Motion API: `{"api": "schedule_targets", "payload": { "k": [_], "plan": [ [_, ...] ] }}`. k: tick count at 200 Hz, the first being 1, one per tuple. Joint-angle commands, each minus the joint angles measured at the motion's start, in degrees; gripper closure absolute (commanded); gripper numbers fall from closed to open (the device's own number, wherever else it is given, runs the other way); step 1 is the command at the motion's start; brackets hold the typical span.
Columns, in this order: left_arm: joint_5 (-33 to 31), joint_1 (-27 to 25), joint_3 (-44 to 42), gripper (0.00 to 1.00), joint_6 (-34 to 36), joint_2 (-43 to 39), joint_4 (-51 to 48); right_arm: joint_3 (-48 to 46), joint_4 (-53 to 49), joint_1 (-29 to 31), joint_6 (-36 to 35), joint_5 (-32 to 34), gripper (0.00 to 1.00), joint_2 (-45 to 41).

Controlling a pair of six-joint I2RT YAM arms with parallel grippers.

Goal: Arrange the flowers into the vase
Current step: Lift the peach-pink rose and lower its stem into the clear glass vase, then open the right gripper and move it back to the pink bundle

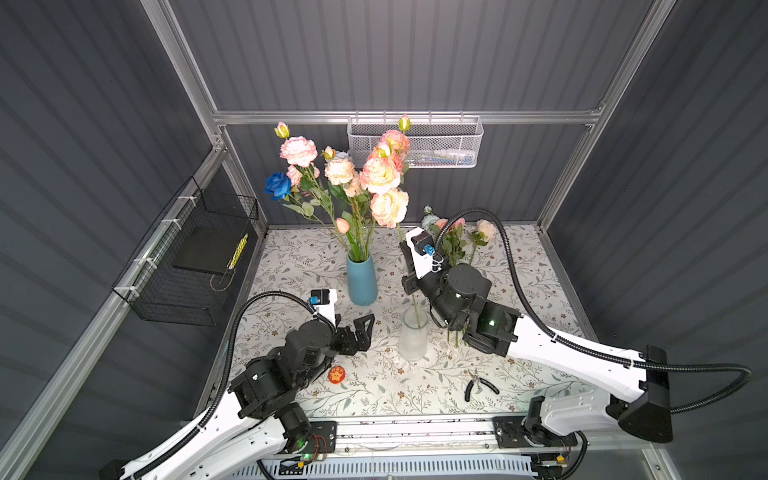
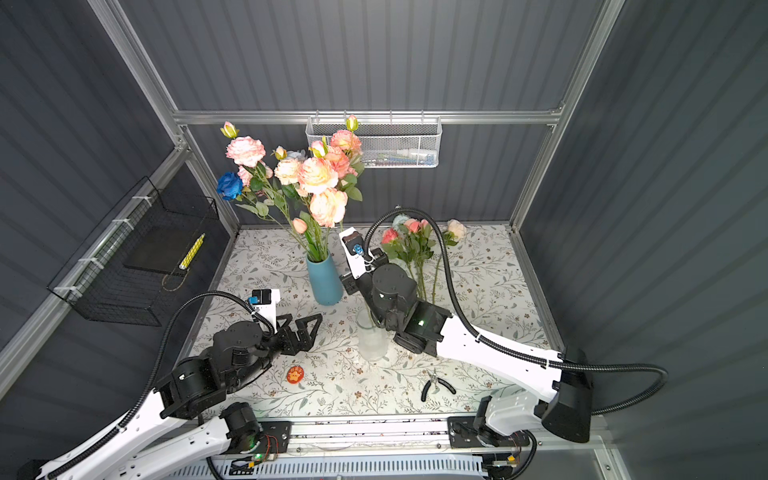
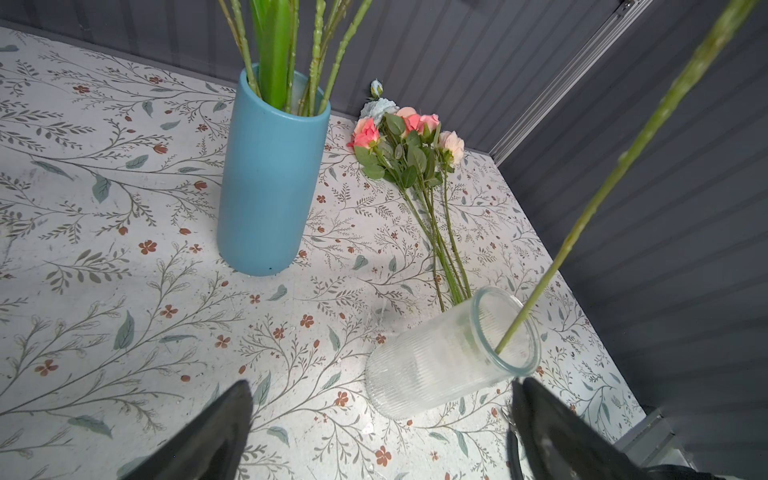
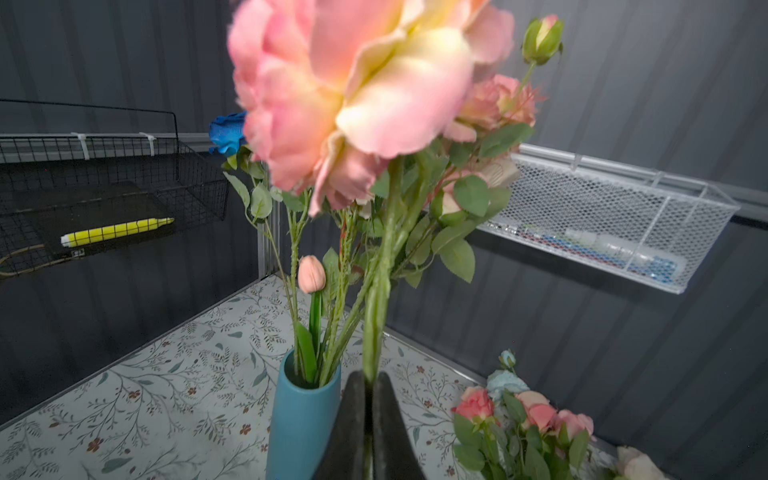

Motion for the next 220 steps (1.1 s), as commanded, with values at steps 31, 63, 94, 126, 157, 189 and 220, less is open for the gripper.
{"api": "schedule_targets", "payload": {
  "k": [31,63,94,126,157,189,220],
  "plan": [
    [-0.9,-0.5,-0.2,0.0,-0.3,0.5,-0.2,-7.4,0.7,0.2,9.6,-0.3,0.81,-4.0],
    [-1.0,-0.4,-0.5,0.0,-0.7,0.1,-0.6,-10.2,-2.0,0.7,12.6,-1.6,0.6,-8.3],
    [-1.4,-0.4,-1.0,0.0,-0.9,-0.3,0.0,-15.6,-4.1,0.9,16.9,-0.5,0.47,-16.0],
    [-1.8,-0.4,-0.7,0.0,-0.5,0.3,0.0,-20.3,-12.0,-1.6,23.4,3.0,0.42,-21.5],
    [-2.5,-0.4,0.7,0.0,0.3,0.5,-0.8,-25.3,-19.7,-14.1,35.8,-4.8,0.42,-23.5],
    [-2.7,-0.4,0.0,0.0,-0.2,-0.2,-0.8,-26.3,-24.2,-26.9,42.3,-13.8,0.43,-16.9],
    [-2.2,-0.4,-0.5,0.0,-0.6,0.1,-0.8,-22.3,-24.5,-34.9,42.1,-20.8,0.44,-3.8]
  ]
}}
